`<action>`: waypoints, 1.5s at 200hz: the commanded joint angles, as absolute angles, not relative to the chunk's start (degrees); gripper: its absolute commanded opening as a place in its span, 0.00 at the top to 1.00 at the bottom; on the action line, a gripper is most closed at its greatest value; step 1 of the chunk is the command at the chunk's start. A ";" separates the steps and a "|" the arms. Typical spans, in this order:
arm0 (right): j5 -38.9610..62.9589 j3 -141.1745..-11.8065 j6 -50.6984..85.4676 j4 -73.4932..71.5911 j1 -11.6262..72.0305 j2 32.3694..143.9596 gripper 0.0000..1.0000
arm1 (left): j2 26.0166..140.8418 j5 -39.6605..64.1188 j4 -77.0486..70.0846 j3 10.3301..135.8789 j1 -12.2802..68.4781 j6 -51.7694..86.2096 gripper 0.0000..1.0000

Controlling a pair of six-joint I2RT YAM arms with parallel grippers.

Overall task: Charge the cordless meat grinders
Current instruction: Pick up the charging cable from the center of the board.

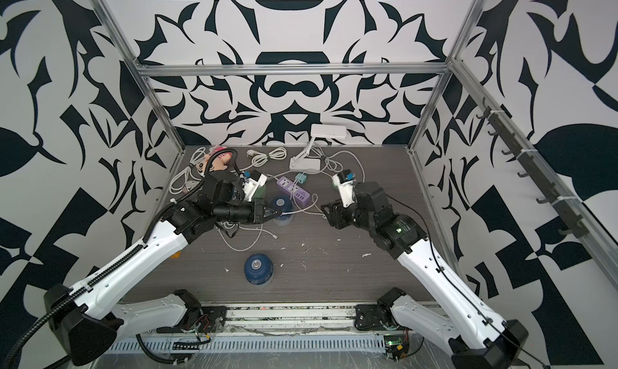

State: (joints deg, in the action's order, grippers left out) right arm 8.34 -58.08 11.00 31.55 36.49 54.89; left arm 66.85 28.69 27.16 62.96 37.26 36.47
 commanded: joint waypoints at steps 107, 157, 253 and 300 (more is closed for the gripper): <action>2.59 -70.27 -12.30 31.65 55.63 67.70 0.57 | 64.56 37.18 37.27 64.60 36.04 25.91 1.00; 3.79 -72.11 -11.86 31.61 55.72 70.00 0.63 | 64.42 38.93 36.83 64.14 36.04 26.28 1.00; 5.68 -74.60 -11.25 32.51 56.78 72.84 0.75 | 65.07 41.79 34.72 62.32 36.04 28.20 1.00; 5.67 -75.46 -11.09 32.65 57.13 73.53 0.74 | 65.77 42.89 34.48 61.92 36.04 28.41 1.00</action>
